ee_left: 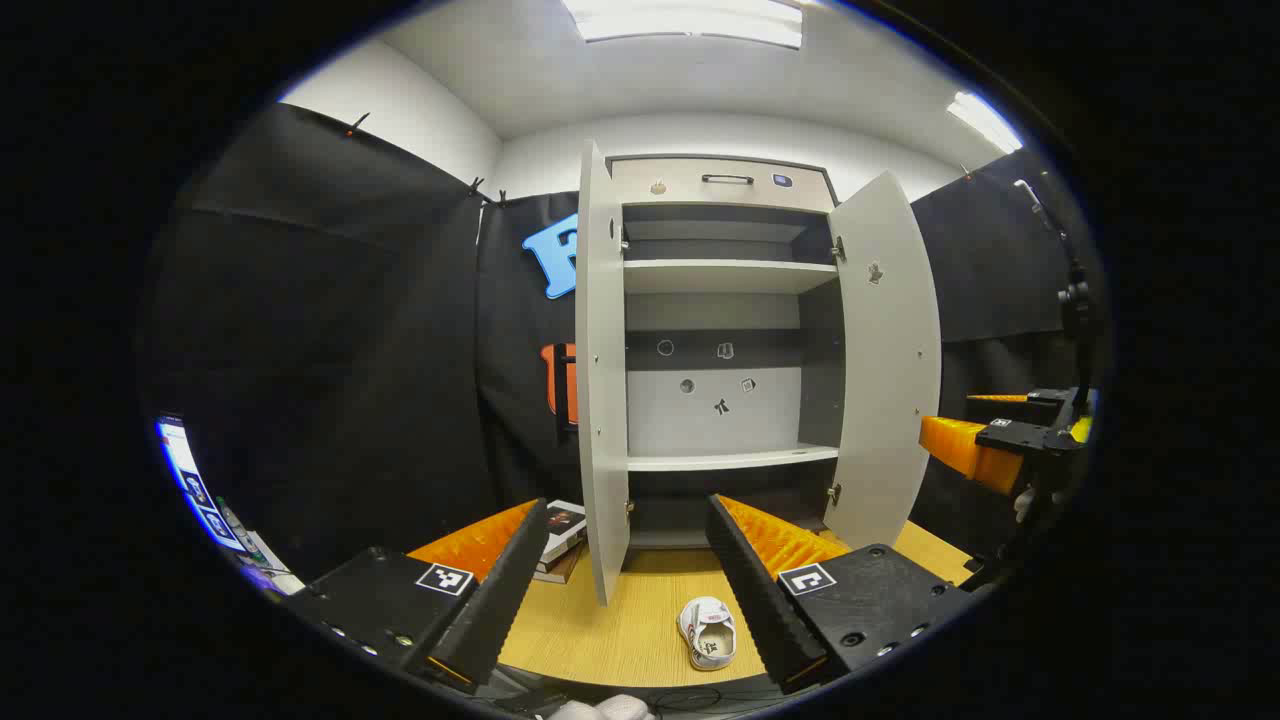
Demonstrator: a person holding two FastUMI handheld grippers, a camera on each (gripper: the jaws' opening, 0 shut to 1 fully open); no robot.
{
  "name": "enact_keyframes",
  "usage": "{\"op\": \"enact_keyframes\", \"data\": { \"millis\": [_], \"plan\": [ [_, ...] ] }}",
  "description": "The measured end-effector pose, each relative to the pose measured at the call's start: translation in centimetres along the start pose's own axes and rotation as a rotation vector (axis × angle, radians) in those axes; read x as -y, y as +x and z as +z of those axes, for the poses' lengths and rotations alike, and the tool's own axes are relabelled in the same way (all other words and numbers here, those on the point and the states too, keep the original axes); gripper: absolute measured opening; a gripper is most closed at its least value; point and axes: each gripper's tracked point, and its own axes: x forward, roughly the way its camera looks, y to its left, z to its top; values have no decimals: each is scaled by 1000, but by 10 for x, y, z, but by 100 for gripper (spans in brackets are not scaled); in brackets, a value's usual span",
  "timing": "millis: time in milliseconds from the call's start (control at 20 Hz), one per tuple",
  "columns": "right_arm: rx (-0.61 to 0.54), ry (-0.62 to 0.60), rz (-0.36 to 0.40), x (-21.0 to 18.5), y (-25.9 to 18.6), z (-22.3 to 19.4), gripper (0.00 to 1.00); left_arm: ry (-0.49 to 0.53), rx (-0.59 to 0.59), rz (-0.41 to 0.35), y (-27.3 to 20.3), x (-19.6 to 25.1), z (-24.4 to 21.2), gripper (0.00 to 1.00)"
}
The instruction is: Grab one shoe with the right hand and put it into the shoe cabinet, grab the other shoe with the left hand and put it into the shoe cabinet; then close the right door with the right hand and the left door with the left hand.
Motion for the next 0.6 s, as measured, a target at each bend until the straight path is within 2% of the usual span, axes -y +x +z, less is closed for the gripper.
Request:
{"op": "enact_keyframes", "data": {
  "millis": [600],
  "plan": [
    [0, 3, -10, 3, -4, -1, 99, 2, 7, 1, -4, -1, 1, 95]
  ]
}}
